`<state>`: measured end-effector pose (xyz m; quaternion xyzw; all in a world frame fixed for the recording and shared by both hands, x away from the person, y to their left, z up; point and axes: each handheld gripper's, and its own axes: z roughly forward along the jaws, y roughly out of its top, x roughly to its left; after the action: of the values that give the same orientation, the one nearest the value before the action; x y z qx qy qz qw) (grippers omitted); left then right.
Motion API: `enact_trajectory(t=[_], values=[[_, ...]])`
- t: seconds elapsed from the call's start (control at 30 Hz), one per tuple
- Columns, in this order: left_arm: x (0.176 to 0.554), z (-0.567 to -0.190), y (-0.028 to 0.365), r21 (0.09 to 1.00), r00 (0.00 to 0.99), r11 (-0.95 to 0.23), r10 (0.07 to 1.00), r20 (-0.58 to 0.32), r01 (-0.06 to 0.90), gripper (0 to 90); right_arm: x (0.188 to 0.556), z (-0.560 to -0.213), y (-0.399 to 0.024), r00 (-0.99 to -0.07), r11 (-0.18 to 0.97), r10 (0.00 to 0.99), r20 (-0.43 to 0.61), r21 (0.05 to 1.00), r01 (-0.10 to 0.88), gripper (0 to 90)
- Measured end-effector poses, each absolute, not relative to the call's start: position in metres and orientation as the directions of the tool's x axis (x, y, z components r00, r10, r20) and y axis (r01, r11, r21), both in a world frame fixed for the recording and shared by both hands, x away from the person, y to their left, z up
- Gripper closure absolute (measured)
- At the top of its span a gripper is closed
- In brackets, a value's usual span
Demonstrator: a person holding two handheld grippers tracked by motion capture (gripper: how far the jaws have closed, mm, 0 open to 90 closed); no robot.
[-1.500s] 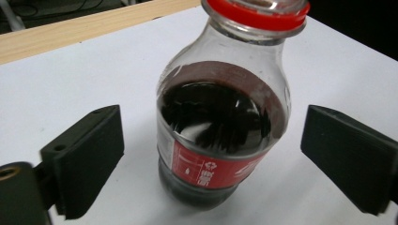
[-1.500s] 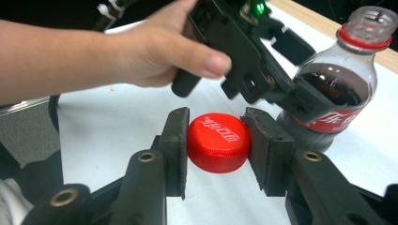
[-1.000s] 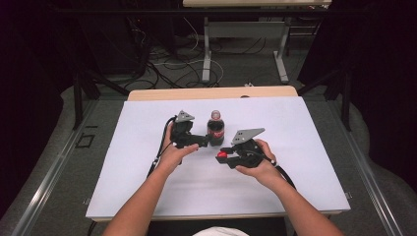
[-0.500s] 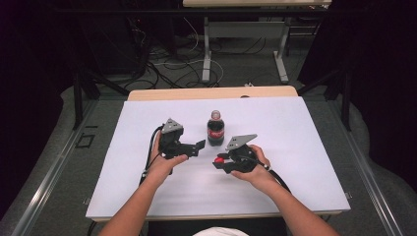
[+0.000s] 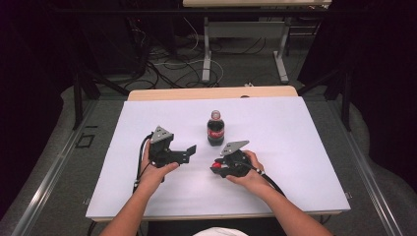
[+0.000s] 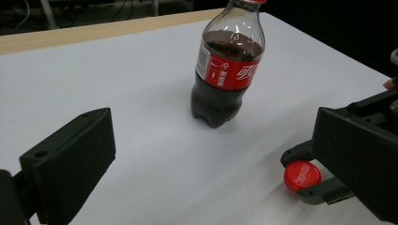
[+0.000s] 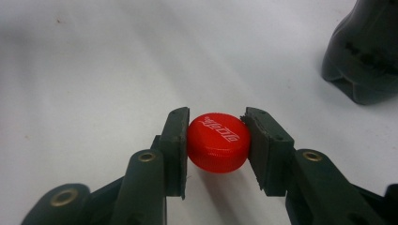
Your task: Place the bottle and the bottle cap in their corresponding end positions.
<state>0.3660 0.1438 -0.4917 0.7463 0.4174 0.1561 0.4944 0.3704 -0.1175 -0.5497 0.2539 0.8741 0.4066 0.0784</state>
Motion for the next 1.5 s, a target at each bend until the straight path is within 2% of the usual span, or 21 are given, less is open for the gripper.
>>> enact_trajectory(t=[0.53, 0.87, 1.0, 1.13, 1.3, 1.5], values=[[0.367, -0.496, 0.144, 0.864, 0.602, -0.173, 0.779, -0.174, 0.473, 0.6, 0.371, -0.560, -0.113, -0.865, 0.591, 0.500, 0.048, 0.711, 0.381, 60.1], [0.368, -0.498, 0.148, 0.858, 0.595, -0.180, 0.786, -0.169, 0.481, 0.6, 0.371, -0.556, -0.115, -0.861, 0.576, 0.505, 0.060, 0.719, 0.388, 50.2], [0.370, -0.501, 0.150, 0.852, 0.583, -0.179, 0.795, -0.169, 0.491, 0.6, 0.370, -0.547, -0.116, -0.849, 0.561, 0.528, 0.028, 0.738, 0.374, 45.7], [0.371, -0.502, 0.154, 0.846, 0.574, -0.179, 0.801, -0.172, 0.503, 0.6, 0.371, -0.535, -0.121, -0.829, 0.544, 0.558, 0.038, 0.738, 0.400, 41.2], [0.374, -0.505, 0.160, 0.841, 0.561, -0.176, 0.810, -0.171, 0.511, 0.6, 0.378, -0.528, -0.131, -0.793, 0.503, 0.609, 0.018, 0.764, 0.404, 39.1], [0.377, -0.508, 0.167, 0.830, 0.537, -0.160, 0.822, -0.188, 0.535, 0.6, 0.391, -0.521, -0.153, -0.732, 0.456, 0.680, 0.042, 0.758, 0.467, 36.9]])
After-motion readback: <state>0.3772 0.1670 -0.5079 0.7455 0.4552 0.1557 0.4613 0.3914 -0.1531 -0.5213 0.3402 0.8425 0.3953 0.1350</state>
